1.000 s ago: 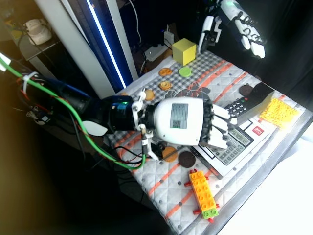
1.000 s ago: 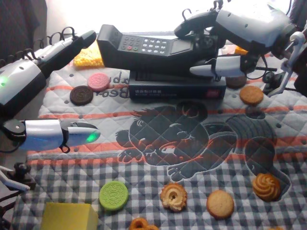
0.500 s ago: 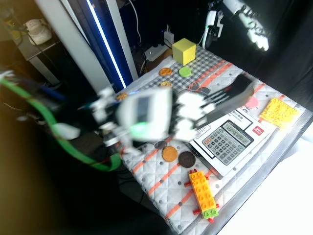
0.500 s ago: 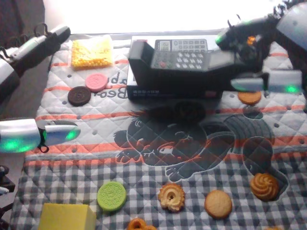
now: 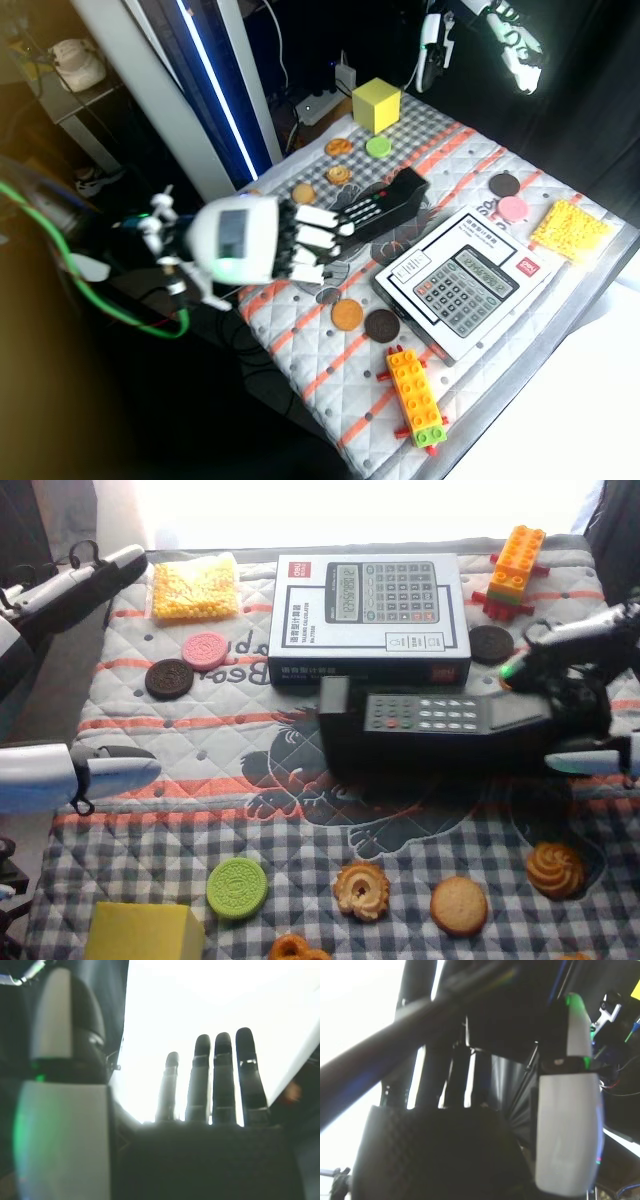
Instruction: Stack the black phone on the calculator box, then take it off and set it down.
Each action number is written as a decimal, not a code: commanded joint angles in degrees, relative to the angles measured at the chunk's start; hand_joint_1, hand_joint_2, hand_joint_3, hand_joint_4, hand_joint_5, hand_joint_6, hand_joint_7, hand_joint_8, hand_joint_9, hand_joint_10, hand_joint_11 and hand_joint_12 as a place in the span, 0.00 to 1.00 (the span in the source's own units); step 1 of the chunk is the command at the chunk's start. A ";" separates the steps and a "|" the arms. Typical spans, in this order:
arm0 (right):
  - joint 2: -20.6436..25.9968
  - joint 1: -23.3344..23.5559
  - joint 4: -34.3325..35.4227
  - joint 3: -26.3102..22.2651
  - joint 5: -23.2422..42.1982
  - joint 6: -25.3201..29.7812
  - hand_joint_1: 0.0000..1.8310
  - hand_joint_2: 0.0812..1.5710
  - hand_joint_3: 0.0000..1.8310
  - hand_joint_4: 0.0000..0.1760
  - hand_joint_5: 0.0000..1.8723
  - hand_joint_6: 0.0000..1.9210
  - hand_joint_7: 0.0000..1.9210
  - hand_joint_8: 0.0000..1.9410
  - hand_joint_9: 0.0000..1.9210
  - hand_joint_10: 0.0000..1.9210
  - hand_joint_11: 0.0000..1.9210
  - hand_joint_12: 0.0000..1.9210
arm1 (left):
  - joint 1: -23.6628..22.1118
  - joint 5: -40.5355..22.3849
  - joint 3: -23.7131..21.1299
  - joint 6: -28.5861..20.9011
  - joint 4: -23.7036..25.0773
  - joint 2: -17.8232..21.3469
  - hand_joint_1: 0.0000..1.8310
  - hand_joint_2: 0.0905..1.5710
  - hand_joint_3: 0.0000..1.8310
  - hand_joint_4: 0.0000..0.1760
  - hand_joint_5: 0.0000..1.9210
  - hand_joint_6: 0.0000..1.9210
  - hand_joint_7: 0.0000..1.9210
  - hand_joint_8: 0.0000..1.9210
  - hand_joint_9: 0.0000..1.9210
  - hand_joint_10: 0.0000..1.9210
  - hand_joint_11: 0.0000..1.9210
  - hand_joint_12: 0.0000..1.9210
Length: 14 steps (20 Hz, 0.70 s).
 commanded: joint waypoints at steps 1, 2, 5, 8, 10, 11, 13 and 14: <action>0.06 -0.19 0.88 0.62 2.43 -0.08 0.68 0.68 0.00 0.00 0.49 0.50 0.65 0.29 0.71 0.00 0.56 0.30 | -0.25 -7.13 0.13 -0.38 0.20 0.29 0.54 0.53 0.00 0.82 0.07 0.00 0.10 0.00 0.09 0.00 0.00 0.30; -0.30 -0.86 0.67 1.13 0.21 -0.08 0.69 0.68 0.00 0.00 0.48 0.51 0.64 0.35 0.70 0.00 0.58 0.28 | -0.23 -7.13 0.24 -0.38 0.21 0.23 0.55 0.54 0.00 0.88 0.06 0.00 0.09 0.00 0.09 0.00 0.00 0.28; -0.57 -2.04 0.53 1.34 -1.66 -0.07 0.56 0.76 0.00 0.22 0.41 0.67 0.44 0.21 0.51 0.00 0.44 0.17 | 0.41 -7.50 1.74 -0.38 0.61 -0.12 0.50 0.54 0.00 0.89 0.05 0.00 0.10 0.00 0.09 0.00 0.00 0.33; 0.29 -2.20 0.14 0.32 -1.33 -0.07 0.39 0.66 0.00 0.79 0.15 0.01 0.15 0.00 0.16 0.00 0.19 0.03 | 1.90 -9.43 3.26 -0.38 1.03 -0.28 0.47 0.56 0.00 0.82 0.02 0.00 0.06 0.00 0.05 0.00 0.00 0.27; 1.18 -2.21 0.12 -0.66 0.84 -0.07 0.34 0.59 0.00 0.90 0.03 0.00 0.03 0.00 0.05 0.00 0.07 0.00 | 2.57 -10.25 3.46 -0.38 1.34 -0.22 0.48 0.57 0.00 0.83 0.02 0.00 0.08 0.01 0.08 0.01 0.00 0.31; 1.75 -2.21 0.13 -1.22 2.25 -0.07 0.34 0.58 0.00 0.98 0.01 0.00 0.01 0.00 0.01 0.00 0.04 0.00 | 2.79 -10.49 3.42 -0.38 1.51 -0.16 0.48 0.57 0.00 0.80 0.02 0.00 0.09 0.01 0.09 0.01 0.00 0.35; 2.68 -2.23 0.19 -1.95 4.61 -0.08 0.34 0.55 0.00 1.00 0.00 0.00 0.00 0.00 0.00 0.00 0.01 0.00 | 2.98 -10.60 3.36 -0.38 1.85 -0.08 0.48 0.58 0.00 0.75 0.02 0.00 0.08 0.00 0.08 0.00 0.00 0.28; 2.91 -2.24 0.30 -2.12 5.22 -0.08 0.33 0.55 0.00 1.00 0.00 0.00 0.00 0.00 0.00 0.00 0.00 0.00 | 3.01 -10.65 3.35 -0.38 2.01 -0.06 0.50 0.57 0.00 0.79 0.03 0.00 0.08 0.00 0.06 0.00 0.00 0.22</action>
